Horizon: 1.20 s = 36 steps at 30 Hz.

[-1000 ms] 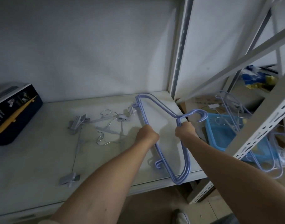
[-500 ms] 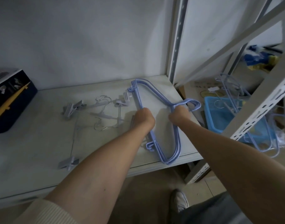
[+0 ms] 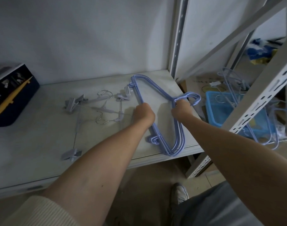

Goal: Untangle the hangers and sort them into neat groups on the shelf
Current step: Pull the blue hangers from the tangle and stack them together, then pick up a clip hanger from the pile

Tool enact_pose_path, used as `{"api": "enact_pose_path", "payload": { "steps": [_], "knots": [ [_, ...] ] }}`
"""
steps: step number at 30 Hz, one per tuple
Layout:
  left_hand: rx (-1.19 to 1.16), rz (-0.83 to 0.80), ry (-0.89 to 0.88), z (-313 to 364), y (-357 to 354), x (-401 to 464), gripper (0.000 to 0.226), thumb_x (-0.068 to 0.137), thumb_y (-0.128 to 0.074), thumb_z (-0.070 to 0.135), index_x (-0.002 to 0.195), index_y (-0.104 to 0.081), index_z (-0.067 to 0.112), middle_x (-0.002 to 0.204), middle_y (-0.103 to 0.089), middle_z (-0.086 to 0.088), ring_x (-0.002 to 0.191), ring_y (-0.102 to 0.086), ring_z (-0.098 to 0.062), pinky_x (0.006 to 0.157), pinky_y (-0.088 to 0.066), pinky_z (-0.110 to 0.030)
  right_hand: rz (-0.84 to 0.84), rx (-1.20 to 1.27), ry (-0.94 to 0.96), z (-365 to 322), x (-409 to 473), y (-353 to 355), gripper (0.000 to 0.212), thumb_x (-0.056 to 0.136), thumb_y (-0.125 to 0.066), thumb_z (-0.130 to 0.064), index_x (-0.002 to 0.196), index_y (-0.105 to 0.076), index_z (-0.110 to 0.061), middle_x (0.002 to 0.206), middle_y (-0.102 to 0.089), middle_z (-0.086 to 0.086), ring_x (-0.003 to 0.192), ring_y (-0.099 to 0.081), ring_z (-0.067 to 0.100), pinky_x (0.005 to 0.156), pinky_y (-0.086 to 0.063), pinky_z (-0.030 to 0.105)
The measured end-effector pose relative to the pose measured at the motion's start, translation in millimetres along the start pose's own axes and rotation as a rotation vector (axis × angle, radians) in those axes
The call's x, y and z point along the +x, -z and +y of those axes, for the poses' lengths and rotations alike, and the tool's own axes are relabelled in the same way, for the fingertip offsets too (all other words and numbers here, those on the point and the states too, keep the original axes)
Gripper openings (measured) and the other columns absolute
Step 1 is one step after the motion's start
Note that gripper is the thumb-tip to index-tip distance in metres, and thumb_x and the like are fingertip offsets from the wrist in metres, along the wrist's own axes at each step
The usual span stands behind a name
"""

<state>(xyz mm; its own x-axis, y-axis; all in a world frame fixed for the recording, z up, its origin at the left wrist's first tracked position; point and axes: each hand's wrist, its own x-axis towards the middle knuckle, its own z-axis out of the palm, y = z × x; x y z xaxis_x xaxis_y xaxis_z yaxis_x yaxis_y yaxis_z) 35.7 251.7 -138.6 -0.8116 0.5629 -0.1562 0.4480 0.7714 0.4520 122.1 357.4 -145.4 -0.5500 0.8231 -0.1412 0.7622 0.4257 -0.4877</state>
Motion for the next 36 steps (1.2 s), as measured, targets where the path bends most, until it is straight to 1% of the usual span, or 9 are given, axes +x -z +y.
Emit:
{"api": "enact_pose_path", "payload": {
  "steps": [2,5,7,10,13,16,22,29,36],
  "knots": [
    [-0.029,0.003,-0.016,-3,3,-1,0.031,0.095,-0.049,0.013,0.119,-0.058,-0.003,0.125,-0.061,-0.022,0.116,-0.058,-0.037,0.090,-0.048,-0.037,0.007,-0.010,-0.019,-6,-1,1,0.011,0.090,-0.044,-0.001,0.081,-0.051,0.001,0.092,-0.053,0.018,0.072,-0.055,0.026,0.058,-0.043,0.029],
    [-0.095,0.050,-0.051,-12,14,-3,0.030,0.094,-0.047,0.015,0.115,-0.062,-0.002,0.120,-0.063,-0.022,0.113,-0.058,-0.038,0.088,-0.046,-0.037,0.080,-0.038,0.023,-23,-4,-1,0.028,0.087,-0.045,-0.003,0.114,-0.051,0.003,0.116,-0.055,0.023,0.112,-0.052,0.039,0.087,-0.045,0.041],
    [-0.146,0.119,-0.091,-26,29,-3,0.028,0.094,-0.047,0.016,0.111,-0.063,0.002,0.117,-0.065,-0.019,0.112,-0.058,-0.036,0.088,-0.045,-0.034,0.107,-0.011,0.090,-39,-7,-3,0.038,0.085,-0.045,-0.003,0.123,-0.049,0.000,0.127,-0.051,0.023,0.121,-0.045,0.040,0.098,-0.040,0.041],
    [-0.195,0.236,-0.100,-60,56,-2,0.023,0.093,-0.047,0.016,0.104,-0.066,0.010,0.110,-0.068,-0.014,0.107,-0.060,-0.031,0.084,-0.045,-0.032,0.094,0.030,0.197,-67,-12,-11,0.046,0.084,-0.048,-0.003,0.130,-0.051,-0.006,0.133,-0.049,0.019,0.125,-0.045,0.037,0.103,-0.039,0.040],
    [-0.214,0.342,-0.041,-106,84,-2,0.020,0.091,-0.048,0.015,0.099,-0.066,0.012,0.105,-0.070,-0.014,0.103,-0.062,-0.033,0.085,-0.049,-0.035,0.064,0.024,0.318,-97,-22,-24,0.040,0.084,-0.051,-0.005,0.123,-0.058,-0.006,0.129,-0.053,0.020,0.122,-0.048,0.037,0.101,-0.041,0.038],
    [-0.191,0.387,0.054,-154,105,-8,0.025,0.093,-0.045,0.014,0.108,-0.065,0.010,0.109,-0.069,-0.014,0.106,-0.061,-0.034,0.086,-0.048,-0.036,0.013,0.022,0.417,-129,-35,-43,0.038,0.081,-0.051,-0.005,0.116,-0.065,-0.008,0.122,-0.061,0.019,0.114,-0.055,0.037,0.098,-0.044,0.035],
    [-0.173,0.378,0.172,-219,120,-18,0.026,0.097,-0.042,0.021,0.106,-0.063,0.009,0.104,-0.066,-0.012,0.090,-0.060,-0.029,0.073,-0.044,-0.032,-0.121,-0.040,0.475,-176,-47,-87,0.034,0.085,-0.047,-0.005,0.114,-0.065,-0.008,0.120,-0.065,0.017,0.115,-0.059,0.034,0.096,-0.047,0.034],
    [-0.185,0.330,0.129,-238,117,-11,0.030,0.097,-0.037,0.019,0.098,-0.063,0.004,0.097,-0.066,-0.016,0.086,-0.060,-0.029,0.073,-0.047,-0.033,-0.102,-0.181,0.372,-189,-32,-112,0.033,0.089,-0.044,-0.009,0.119,-0.058,-0.002,0.132,-0.050,0.019,0.123,-0.050,0.036,0.100,-0.046,0.042],
    [-0.222,0.242,0.072,-235,116,-3,0.026,0.096,-0.040,0.022,0.092,-0.063,0.010,0.096,-0.067,-0.013,0.091,-0.062,-0.031,0.077,-0.049,-0.034,-0.200,-0.162,0.412,-191,-23,-116,0.026,0.093,-0.043,-0.013,0.103,-0.065,-0.002,0.109,-0.066,0.020,0.103,-0.062,0.035,0.083,-0.046,0.033]
  ]
}}
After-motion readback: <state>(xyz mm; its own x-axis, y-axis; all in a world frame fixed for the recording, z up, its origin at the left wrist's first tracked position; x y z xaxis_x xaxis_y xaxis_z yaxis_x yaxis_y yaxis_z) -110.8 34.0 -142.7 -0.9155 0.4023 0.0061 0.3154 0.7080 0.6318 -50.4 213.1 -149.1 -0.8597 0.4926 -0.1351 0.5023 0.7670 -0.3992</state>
